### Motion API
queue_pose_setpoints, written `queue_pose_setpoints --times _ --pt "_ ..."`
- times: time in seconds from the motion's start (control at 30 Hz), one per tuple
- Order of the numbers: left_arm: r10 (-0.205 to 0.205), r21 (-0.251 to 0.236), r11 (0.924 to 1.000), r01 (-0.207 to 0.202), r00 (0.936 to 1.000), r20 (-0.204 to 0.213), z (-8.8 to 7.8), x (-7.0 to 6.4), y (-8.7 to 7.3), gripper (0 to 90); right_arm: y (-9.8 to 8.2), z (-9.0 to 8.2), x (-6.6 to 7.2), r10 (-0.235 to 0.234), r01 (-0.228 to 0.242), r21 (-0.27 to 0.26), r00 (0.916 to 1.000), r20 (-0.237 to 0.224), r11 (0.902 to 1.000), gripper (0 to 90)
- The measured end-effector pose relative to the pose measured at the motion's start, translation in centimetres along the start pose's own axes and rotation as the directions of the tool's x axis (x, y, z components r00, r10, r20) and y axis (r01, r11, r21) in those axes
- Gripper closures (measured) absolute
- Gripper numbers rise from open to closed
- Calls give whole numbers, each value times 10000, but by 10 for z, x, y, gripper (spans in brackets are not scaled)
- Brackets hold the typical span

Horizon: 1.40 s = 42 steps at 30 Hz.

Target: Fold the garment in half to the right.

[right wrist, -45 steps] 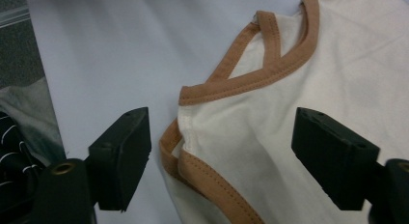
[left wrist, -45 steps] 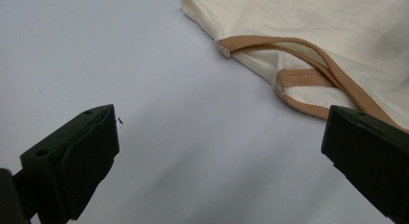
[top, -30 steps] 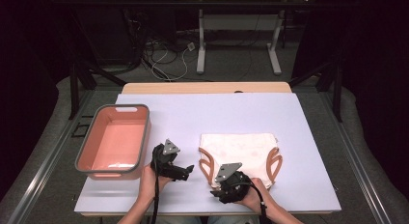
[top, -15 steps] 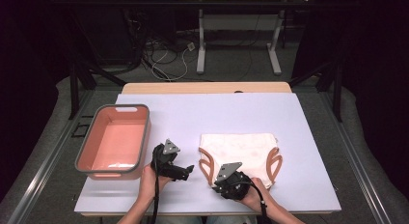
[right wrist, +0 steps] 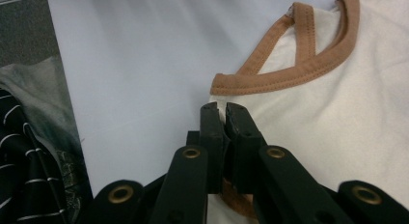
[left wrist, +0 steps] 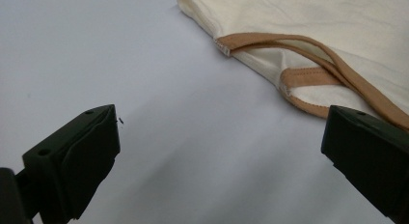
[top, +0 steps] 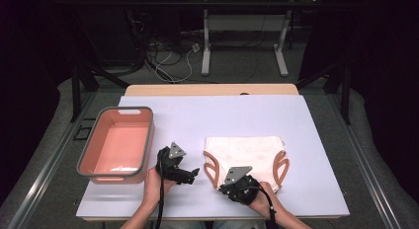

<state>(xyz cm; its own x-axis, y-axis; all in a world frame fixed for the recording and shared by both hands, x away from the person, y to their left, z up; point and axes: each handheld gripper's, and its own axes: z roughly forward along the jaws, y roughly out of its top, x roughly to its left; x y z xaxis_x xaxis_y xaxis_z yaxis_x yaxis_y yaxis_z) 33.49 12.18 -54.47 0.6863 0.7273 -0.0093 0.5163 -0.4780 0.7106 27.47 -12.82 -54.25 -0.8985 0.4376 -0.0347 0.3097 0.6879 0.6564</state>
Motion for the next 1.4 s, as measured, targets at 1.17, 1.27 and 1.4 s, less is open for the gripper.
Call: queue_pose_setpoints --times 1.17,1.27,1.4 --pt "-488 352 9982 485 9988 64 60 13 62 86 -2 -1 2 -142 143 -94 9999 66 9999 860" --pt "-627 235 9978 624 9980 108 63 15 67 176 -2 0 2 -120 121 -107 9999 67 9999 860" --pt "-770 298 9966 765 9969 144 70 19 72 305 -2 0 3 -127 127 -52 9999 73 9999 860"
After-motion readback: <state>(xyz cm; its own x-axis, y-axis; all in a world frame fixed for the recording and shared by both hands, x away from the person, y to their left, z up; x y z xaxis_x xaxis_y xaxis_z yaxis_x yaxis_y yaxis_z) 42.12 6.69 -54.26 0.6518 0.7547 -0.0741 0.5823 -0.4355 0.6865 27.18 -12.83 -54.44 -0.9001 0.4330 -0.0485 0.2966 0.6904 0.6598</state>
